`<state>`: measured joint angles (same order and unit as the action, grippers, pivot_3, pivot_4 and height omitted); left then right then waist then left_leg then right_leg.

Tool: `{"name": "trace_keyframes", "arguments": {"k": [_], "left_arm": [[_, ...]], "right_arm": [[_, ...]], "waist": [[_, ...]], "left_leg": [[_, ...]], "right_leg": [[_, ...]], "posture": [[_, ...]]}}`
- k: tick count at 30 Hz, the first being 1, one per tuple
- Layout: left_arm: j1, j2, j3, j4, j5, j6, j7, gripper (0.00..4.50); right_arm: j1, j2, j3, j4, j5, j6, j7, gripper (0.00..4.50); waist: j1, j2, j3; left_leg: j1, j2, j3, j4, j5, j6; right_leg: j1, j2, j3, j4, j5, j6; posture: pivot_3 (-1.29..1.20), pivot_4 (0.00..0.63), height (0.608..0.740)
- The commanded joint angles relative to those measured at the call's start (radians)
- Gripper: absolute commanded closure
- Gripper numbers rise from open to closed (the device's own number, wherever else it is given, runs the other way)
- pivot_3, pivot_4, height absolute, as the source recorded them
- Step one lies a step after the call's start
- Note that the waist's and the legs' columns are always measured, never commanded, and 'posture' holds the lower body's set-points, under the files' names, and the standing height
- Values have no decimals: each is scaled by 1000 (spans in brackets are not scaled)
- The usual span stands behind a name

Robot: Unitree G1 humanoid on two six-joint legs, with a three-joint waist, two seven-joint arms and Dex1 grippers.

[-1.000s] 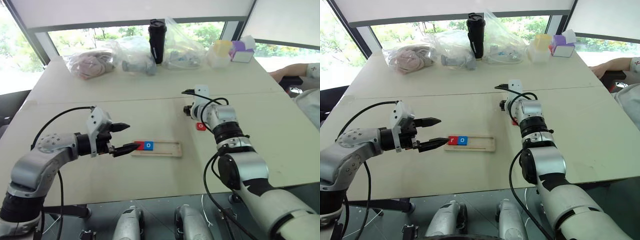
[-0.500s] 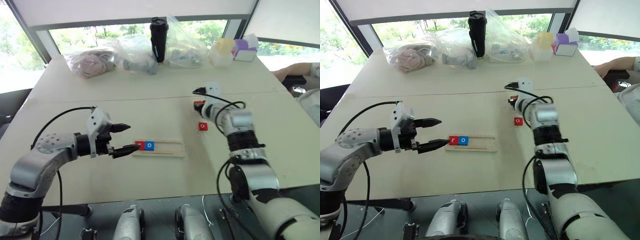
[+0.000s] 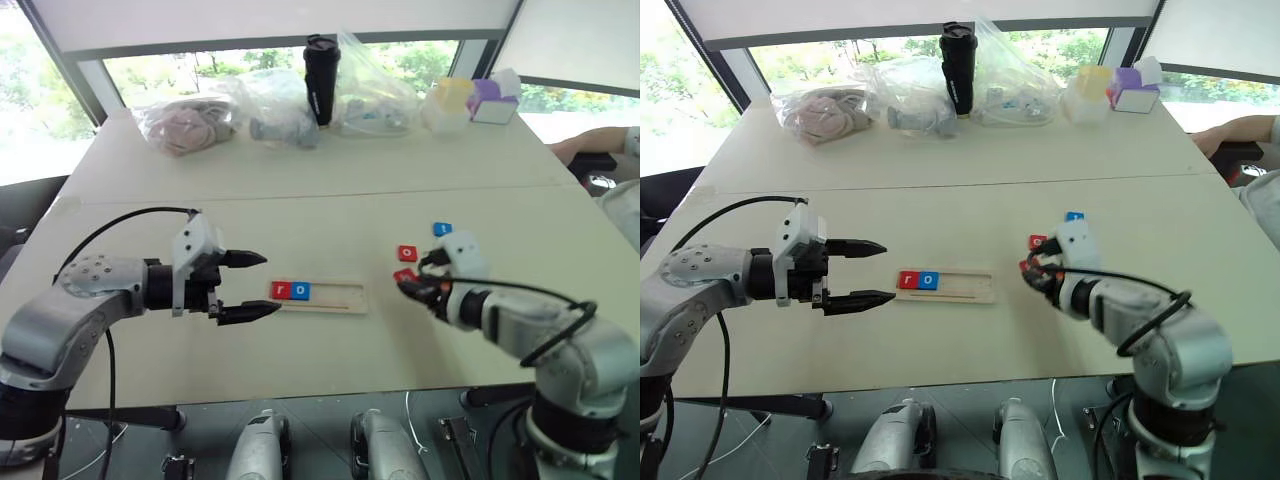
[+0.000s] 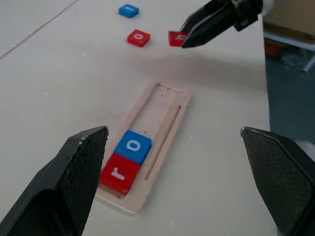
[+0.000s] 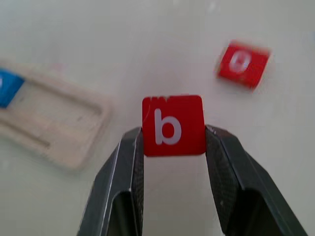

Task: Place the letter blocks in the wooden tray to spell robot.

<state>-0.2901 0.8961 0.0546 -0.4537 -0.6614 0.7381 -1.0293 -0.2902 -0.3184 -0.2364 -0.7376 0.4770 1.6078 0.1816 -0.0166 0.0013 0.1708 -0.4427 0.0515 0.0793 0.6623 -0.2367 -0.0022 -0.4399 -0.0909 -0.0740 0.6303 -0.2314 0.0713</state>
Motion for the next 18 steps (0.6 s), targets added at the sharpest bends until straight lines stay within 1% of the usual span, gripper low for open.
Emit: {"name": "trace_keyframes", "arguments": {"k": [1,7,10,13,18], "left_arm": [[-14,17,-5,6,10,-13,-23,0],[-27,16,-10,17,19,-13,-30,0],[-22,17,-12,17,24,-12,-32,0],[-17,19,-15,22,31,-16,-35,0],[-18,16,-19,26,41,-19,-35,0]], "right_arm": [[39,96,-11,-58,-38,7,-126,3329],[68,219,19,-77,-82,7,-266,3329],[84,251,34,-88,-110,7,-331,3329],[102,268,55,-101,-122,7,-372,3329],[110,252,70,-114,-132,7,-411,3329]], "waist": [[1,0,0],[4,0,0],[3,0,0],[4,0,0],[4,0,0]], "left_leg": [[0,0,0,0,0,0],[0,0,0,0,0,0],[-1,0,0,0,0,0],[-1,0,0,0,0,0],[0,0,-1,0,0,0]], "right_leg": [[0,0,0,0,0,0],[0,0,0,0,0,0],[-1,0,0,0,0,0],[-1,0,0,0,0,0],[-1,0,0,0,0,0]], "posture": [[0,150,740],[0,150,740],[0,150,740],[0,150,740],[0,150,740]]}}
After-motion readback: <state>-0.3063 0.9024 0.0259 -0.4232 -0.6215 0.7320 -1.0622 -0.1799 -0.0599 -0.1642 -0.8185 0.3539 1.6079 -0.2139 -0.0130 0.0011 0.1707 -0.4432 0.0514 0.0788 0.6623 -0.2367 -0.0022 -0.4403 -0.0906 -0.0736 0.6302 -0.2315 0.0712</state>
